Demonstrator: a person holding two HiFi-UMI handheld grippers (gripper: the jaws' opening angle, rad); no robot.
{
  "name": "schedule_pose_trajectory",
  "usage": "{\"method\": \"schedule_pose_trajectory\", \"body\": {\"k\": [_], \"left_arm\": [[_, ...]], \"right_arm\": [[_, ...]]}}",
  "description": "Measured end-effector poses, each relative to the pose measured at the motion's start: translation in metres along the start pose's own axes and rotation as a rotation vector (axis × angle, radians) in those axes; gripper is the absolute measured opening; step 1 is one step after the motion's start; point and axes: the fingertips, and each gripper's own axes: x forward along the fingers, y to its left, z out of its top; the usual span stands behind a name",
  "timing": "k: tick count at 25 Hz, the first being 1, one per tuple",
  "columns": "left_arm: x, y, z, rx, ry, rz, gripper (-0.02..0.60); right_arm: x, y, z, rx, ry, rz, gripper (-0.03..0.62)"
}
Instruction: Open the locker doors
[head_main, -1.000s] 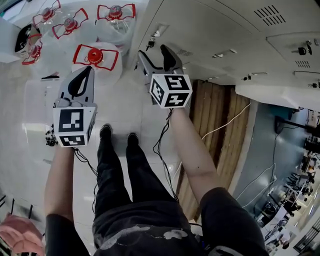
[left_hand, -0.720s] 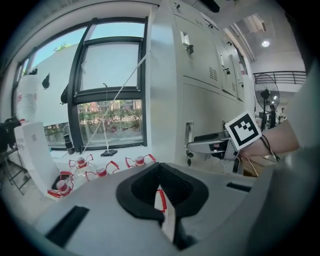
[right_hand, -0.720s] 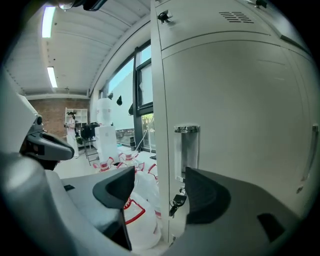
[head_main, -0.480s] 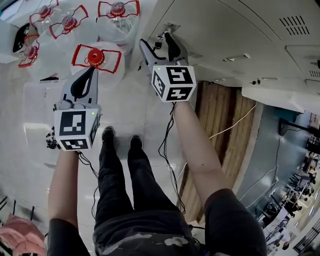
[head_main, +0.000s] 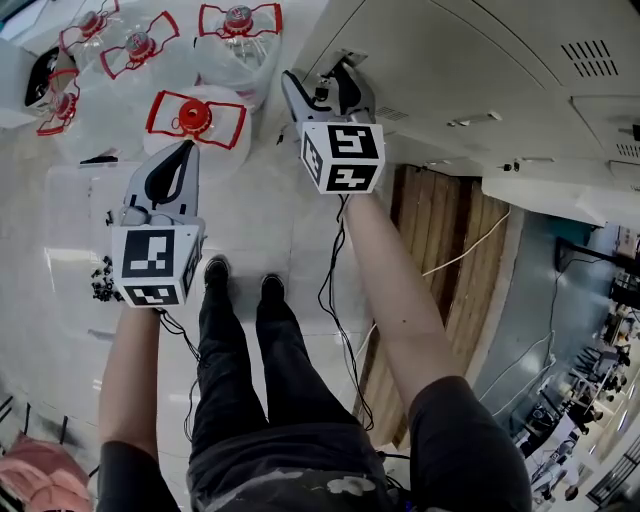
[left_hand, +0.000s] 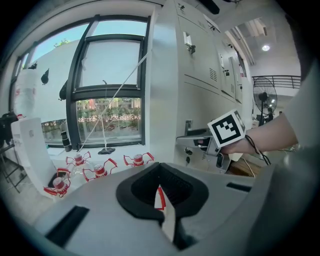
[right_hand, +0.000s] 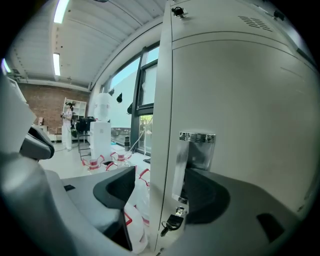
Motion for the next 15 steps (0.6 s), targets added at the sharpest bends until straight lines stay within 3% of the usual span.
{"method": "schedule_pose_trajectory", "body": {"k": [2,5,15], "left_arm": [[-0.002,0.001,-0.001,0.004,0.002,-0.005,0.009],[-0.005,0.004,-0.001,0.0,0.001,-0.005,0.009],[-0.015,-0.002,-0.004,-0.009,0.001,-0.015,0.009]], "right_arm": [[0.0,-0.005,0.0,0.011,-0.006,-0.037,0.303],[0.0,-0.018,0.001,0.041,0.008,-0.099,0.174],[-0.01,-0.021,-0.003,0.108,0.061,-0.089,0.115]]}}
